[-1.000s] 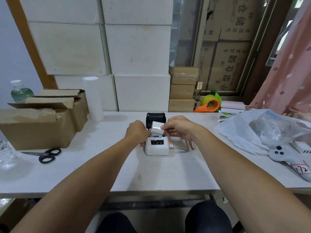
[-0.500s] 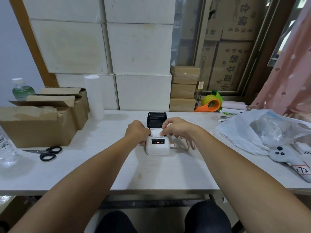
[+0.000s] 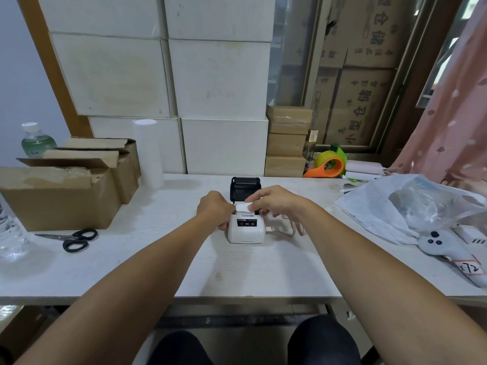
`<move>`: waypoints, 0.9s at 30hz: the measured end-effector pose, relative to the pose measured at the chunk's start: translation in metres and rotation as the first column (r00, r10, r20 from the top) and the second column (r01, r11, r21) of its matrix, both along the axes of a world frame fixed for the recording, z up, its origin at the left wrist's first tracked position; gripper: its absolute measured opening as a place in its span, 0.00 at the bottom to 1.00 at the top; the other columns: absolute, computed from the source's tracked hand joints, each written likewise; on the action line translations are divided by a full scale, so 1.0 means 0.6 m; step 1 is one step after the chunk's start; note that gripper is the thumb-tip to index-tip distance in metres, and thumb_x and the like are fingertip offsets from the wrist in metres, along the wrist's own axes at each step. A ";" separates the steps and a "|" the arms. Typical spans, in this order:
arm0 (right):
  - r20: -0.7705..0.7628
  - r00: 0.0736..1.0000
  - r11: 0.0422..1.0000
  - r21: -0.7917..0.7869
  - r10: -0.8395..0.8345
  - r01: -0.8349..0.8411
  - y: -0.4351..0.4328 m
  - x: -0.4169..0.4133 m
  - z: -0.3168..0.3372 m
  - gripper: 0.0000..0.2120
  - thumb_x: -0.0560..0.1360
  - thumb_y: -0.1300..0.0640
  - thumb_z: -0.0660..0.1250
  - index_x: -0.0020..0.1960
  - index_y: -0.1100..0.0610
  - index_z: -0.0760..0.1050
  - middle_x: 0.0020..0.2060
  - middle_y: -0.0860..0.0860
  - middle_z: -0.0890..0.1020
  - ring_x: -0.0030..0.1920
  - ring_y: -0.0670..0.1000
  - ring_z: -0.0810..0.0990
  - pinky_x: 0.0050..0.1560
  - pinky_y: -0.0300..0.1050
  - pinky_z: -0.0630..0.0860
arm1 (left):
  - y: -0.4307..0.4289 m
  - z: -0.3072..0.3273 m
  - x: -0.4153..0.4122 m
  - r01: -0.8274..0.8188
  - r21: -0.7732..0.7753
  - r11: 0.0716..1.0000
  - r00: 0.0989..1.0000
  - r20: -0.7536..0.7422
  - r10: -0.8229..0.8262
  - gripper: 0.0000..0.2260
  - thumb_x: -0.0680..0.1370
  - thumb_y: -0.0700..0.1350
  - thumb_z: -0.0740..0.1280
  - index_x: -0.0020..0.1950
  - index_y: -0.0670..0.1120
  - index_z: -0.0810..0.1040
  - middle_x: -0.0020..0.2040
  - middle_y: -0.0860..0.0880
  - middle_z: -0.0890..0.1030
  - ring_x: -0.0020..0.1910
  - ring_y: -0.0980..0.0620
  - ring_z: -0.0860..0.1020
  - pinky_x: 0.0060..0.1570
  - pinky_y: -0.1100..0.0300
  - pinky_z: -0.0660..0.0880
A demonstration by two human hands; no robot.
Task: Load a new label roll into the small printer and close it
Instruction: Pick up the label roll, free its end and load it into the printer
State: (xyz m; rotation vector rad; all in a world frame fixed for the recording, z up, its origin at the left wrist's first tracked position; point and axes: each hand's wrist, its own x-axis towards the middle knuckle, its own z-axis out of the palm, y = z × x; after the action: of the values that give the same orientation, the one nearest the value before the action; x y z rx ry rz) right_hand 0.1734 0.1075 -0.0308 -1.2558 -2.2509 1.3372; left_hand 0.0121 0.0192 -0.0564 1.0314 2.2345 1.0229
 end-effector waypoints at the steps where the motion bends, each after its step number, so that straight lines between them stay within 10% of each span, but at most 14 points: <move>1: 0.008 1.000 1.000 0.007 0.013 -0.013 0.000 0.000 0.001 0.10 0.75 0.52 0.76 0.56 0.49 0.86 0.47 0.48 0.86 0.44 0.48 0.80 0.45 0.44 0.71 | 0.001 -0.001 -0.001 0.002 -0.003 1.000 1.000 -0.003 -0.002 0.05 0.74 0.37 0.67 0.37 0.41 0.76 0.32 0.44 0.78 0.28 0.43 0.79 0.36 0.56 0.76; 12: -0.028 0.997 0.981 0.179 0.077 -0.071 0.002 0.004 -0.019 0.11 0.74 0.60 0.77 0.54 0.50 0.85 0.39 0.49 0.83 0.41 0.50 0.81 0.49 0.43 0.77 | -0.008 0.001 -0.011 -0.017 0.008 1.000 0.984 0.176 0.015 0.10 0.74 0.41 0.76 0.50 0.36 0.83 0.46 0.40 0.86 0.24 0.47 0.81 0.25 0.62 0.77; 18: 0.031 0.995 0.969 0.226 0.096 -0.101 -0.001 0.007 -0.016 0.15 0.75 0.58 0.76 0.61 0.51 0.83 0.39 0.47 0.84 0.44 0.46 0.81 0.47 0.40 0.73 | -0.003 -0.007 -0.009 -0.028 0.033 0.999 0.993 0.112 0.024 0.06 0.74 0.39 0.73 0.40 0.40 0.78 0.38 0.43 0.82 0.29 0.42 0.82 0.35 0.56 0.81; 23: 0.110 0.990 0.948 0.297 0.084 -0.113 -0.005 0.005 -0.008 0.14 0.75 0.57 0.75 0.61 0.49 0.84 0.45 0.48 0.84 0.45 0.44 0.80 0.42 0.34 0.70 | -0.004 -0.027 -0.013 0.124 0.141 0.982 0.975 -0.204 -0.093 0.29 0.78 0.43 0.72 0.77 0.49 0.66 0.70 0.45 0.72 0.59 0.42 0.79 0.50 0.54 0.72; 27: 0.084 0.993 0.954 0.284 0.078 -0.099 -0.006 0.006 -0.014 0.16 0.75 0.57 0.76 0.62 0.49 0.84 0.46 0.48 0.84 0.44 0.40 0.79 0.43 0.34 0.70 | -0.008 -0.035 -0.011 0.295 0.264 0.918 0.933 -0.287 -0.217 0.30 0.81 0.38 0.67 0.80 0.55 0.64 0.73 0.54 0.71 0.59 0.49 0.77 0.55 0.58 0.72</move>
State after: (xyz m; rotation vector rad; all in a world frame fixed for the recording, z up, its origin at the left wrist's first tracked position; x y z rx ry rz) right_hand 0.1770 0.1039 -0.0394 -1.1280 -2.4682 0.9569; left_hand 0.0055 0.0143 -0.0774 1.6274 2.0909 1.1942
